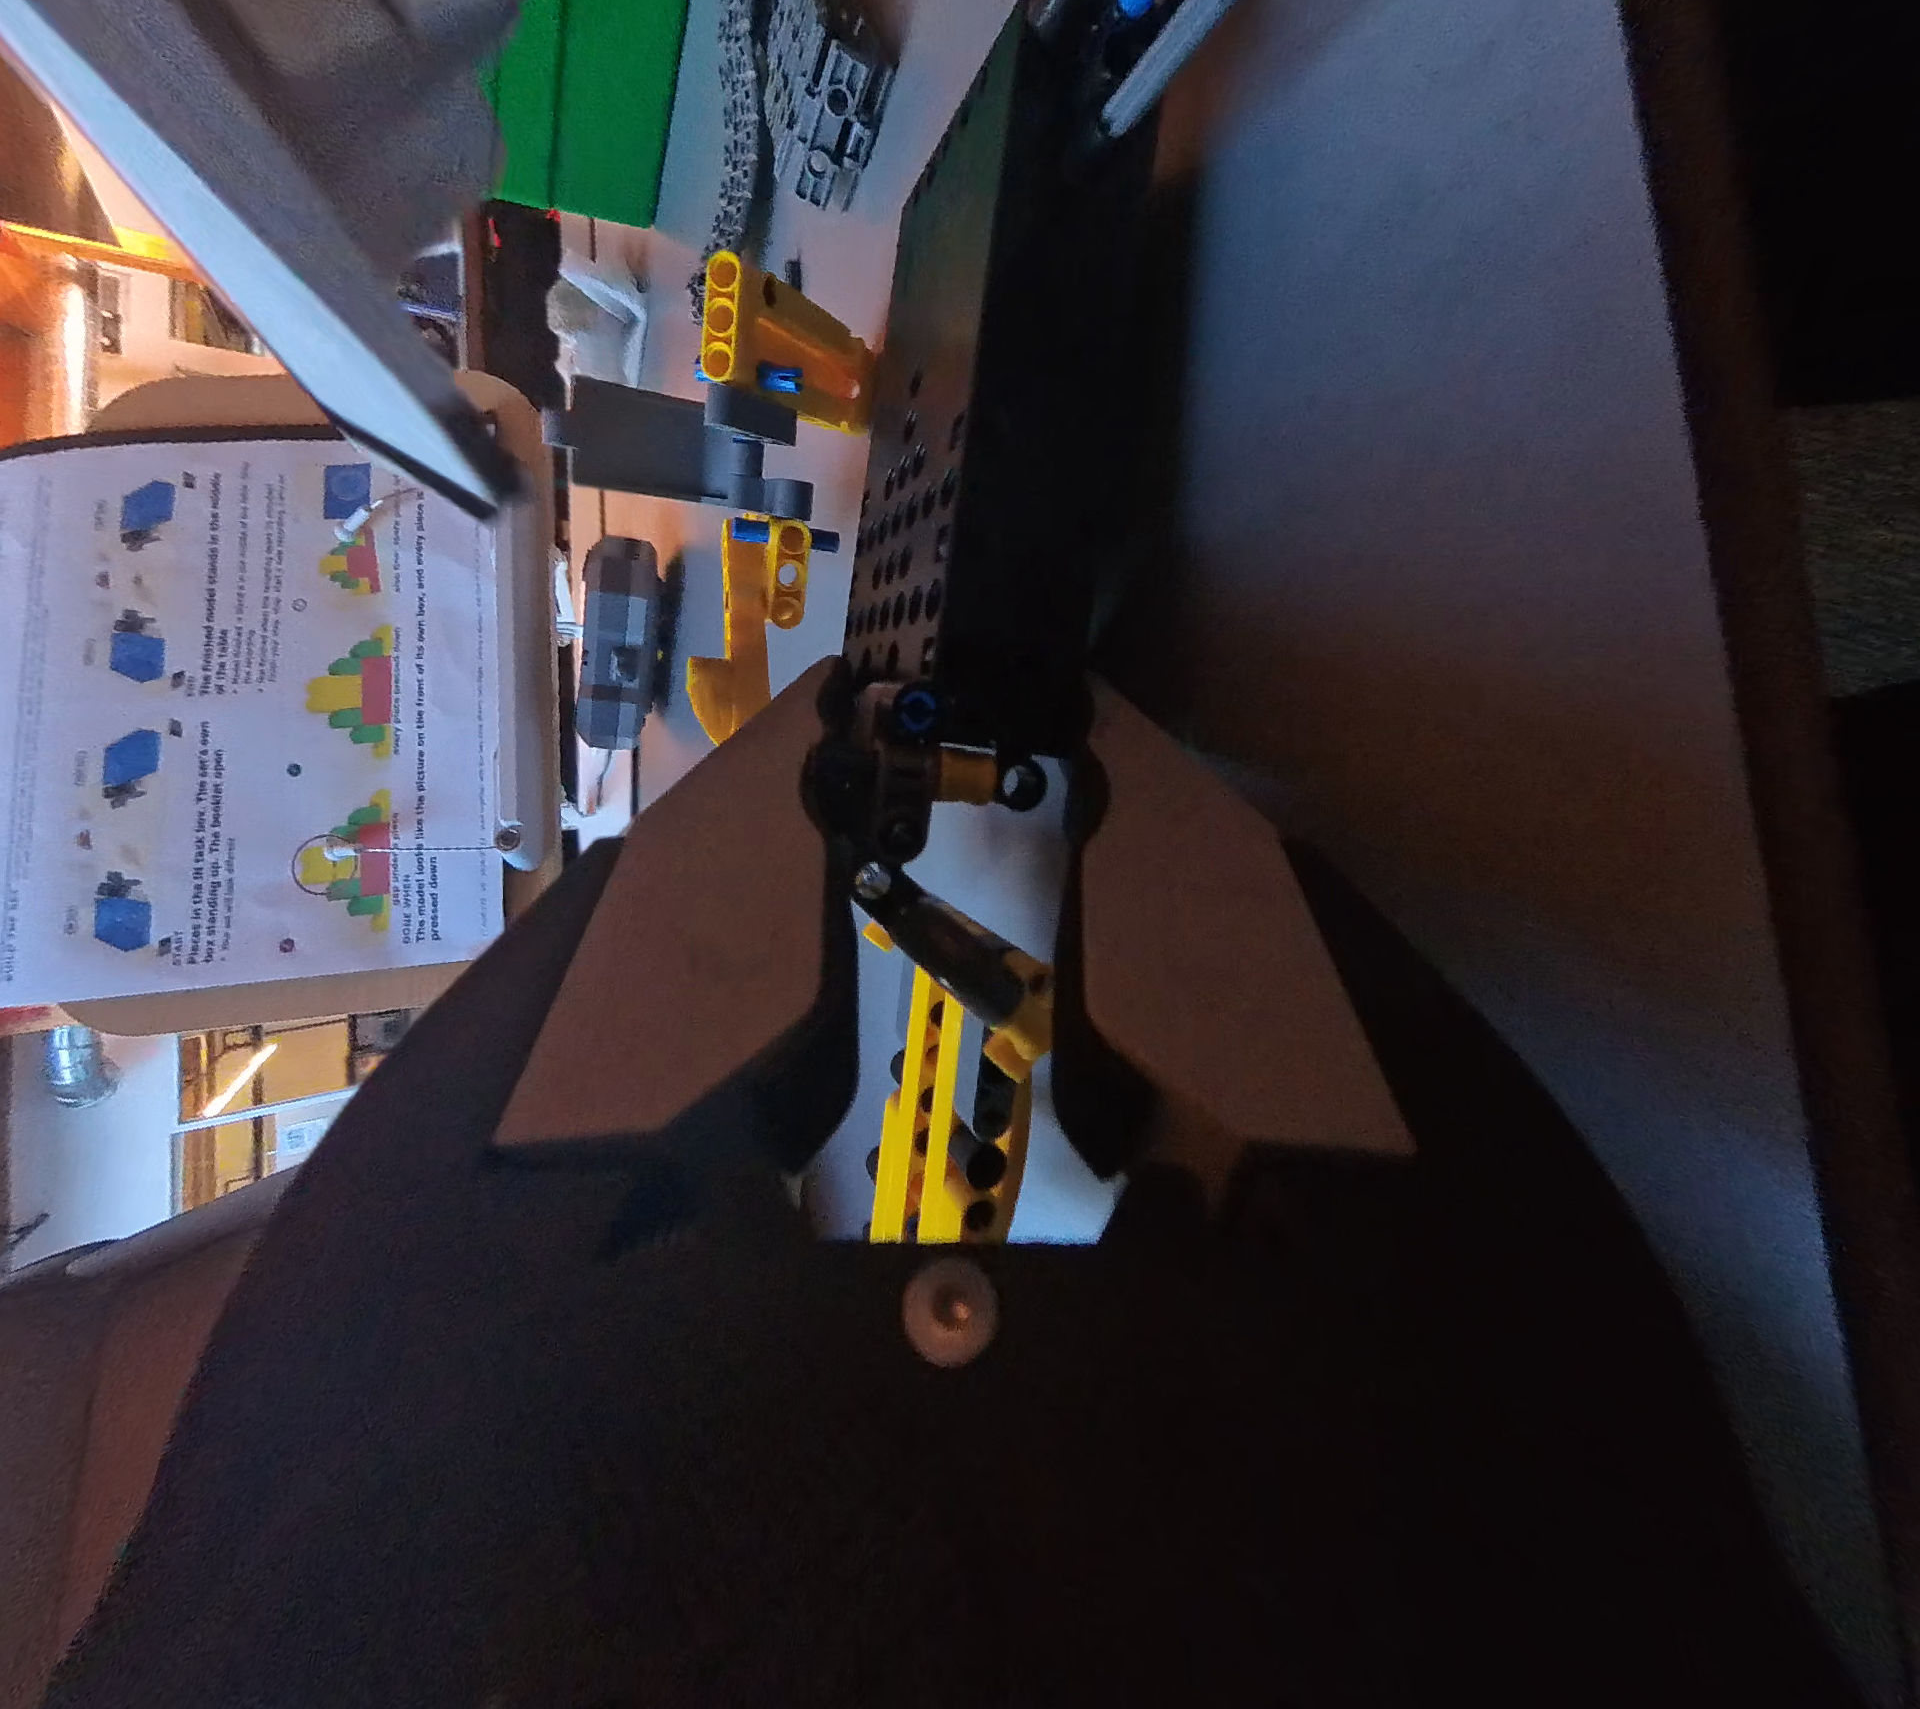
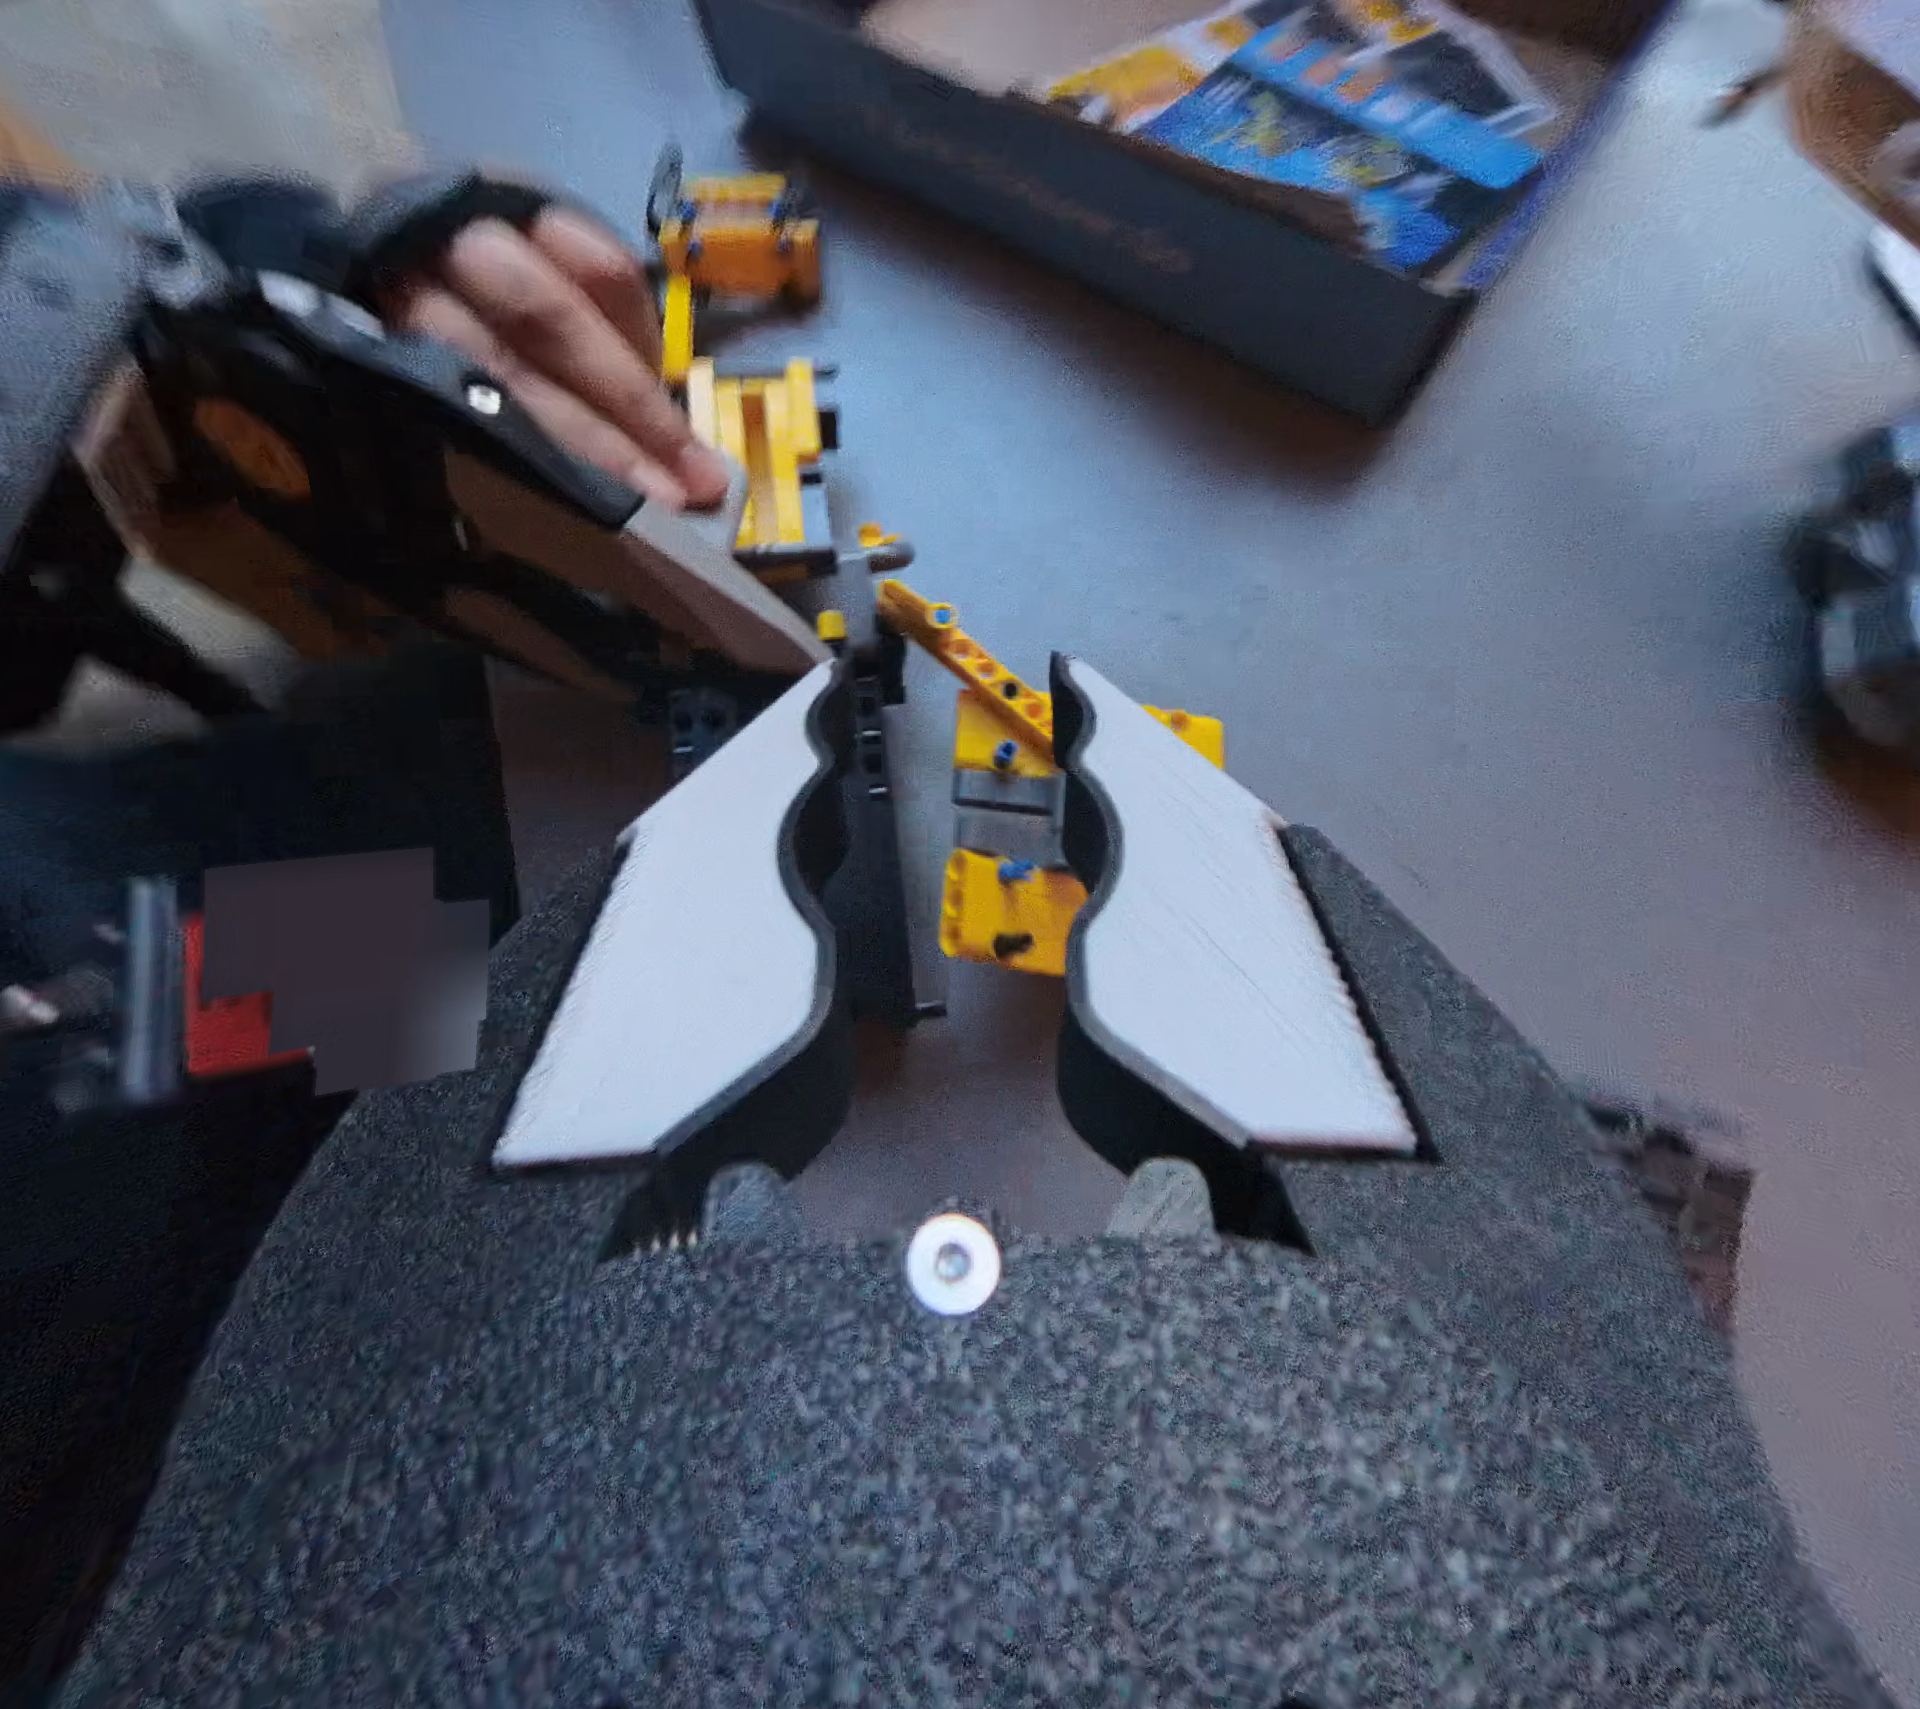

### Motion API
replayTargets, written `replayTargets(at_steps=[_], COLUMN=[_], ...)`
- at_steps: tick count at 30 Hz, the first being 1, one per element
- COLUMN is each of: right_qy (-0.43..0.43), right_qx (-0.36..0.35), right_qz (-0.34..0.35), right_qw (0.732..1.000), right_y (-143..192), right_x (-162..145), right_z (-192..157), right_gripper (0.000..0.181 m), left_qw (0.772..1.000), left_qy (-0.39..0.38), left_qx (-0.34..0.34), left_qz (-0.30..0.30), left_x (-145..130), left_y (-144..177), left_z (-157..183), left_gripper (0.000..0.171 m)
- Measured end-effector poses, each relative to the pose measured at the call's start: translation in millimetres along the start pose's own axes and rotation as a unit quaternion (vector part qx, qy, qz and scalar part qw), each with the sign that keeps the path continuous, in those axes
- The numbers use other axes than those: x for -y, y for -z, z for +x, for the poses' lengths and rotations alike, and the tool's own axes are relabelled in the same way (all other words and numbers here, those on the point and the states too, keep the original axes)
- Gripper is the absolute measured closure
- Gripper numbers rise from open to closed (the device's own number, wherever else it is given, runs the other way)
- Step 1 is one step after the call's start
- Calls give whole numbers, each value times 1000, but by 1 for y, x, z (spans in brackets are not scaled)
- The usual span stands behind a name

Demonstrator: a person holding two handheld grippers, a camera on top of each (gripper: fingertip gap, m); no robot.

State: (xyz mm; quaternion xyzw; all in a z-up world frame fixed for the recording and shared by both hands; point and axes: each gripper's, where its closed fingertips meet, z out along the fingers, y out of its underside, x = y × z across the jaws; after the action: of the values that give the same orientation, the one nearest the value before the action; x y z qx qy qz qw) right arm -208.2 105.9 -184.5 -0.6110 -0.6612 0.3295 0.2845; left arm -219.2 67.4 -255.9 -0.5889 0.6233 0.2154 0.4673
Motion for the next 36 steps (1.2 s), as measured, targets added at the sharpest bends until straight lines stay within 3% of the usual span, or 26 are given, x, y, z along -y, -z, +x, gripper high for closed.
replayTargets(at_steps=[2,5,8,12,14,17,19,21,27,28,30,34,36], right_qy=[102,257,303,322,309,157,44,40,45,30,8,-10,-26], right_qx=[-23,-73,-22,22,-6,-100,-92,-99,-133,-116,-95,-100,-117], right_qz=[-86,-193,-231,-238,-212,-23,82,62,-75,-95,-135,-103,-70], right_qw=[991,944,924,916,927,982,991,992,987,988,986,990,990], right_y=[-25,-49,-65,-73,-76,-45,-7,1,-35,-46,-60,-40,-12], right_x=[-11,-26,-30,-31,-22,42,68,56,2,-5,-16,4,11], right_z=[-7,2,-7,-9,-5,29,51,57,76,77,78,81,82], right_gripper=[148,160,154,163,172,178,178,178,177,172,146,147,148], left_qw=[1000,1000,1000,999,998,993,993,994,994,994,994,987,976], left_qy=[-12,-22,-16,32,63,114,111,107,107,111,112,157,211], left_qx=[7,7,2,-11,-11,-42,-30,-14,-7,-6,-5,-19,-54], left_qz=[0,7,12,14,-5,12,14,1,-6,-9,-17,-16,19], left_x=[0,2,4,1,-3,0,0,-2,-4,-4,-3,-4,5], left_y=[0,3,3,2,1,5,6,2,-5,-5,-5,-4,1], left_z=[0,2,3,3,1,5,5,2,-3,-3,-3,-4,-4], left_gripper=[134,133,133,133,133,132,133,133,133,132,132,126,103])
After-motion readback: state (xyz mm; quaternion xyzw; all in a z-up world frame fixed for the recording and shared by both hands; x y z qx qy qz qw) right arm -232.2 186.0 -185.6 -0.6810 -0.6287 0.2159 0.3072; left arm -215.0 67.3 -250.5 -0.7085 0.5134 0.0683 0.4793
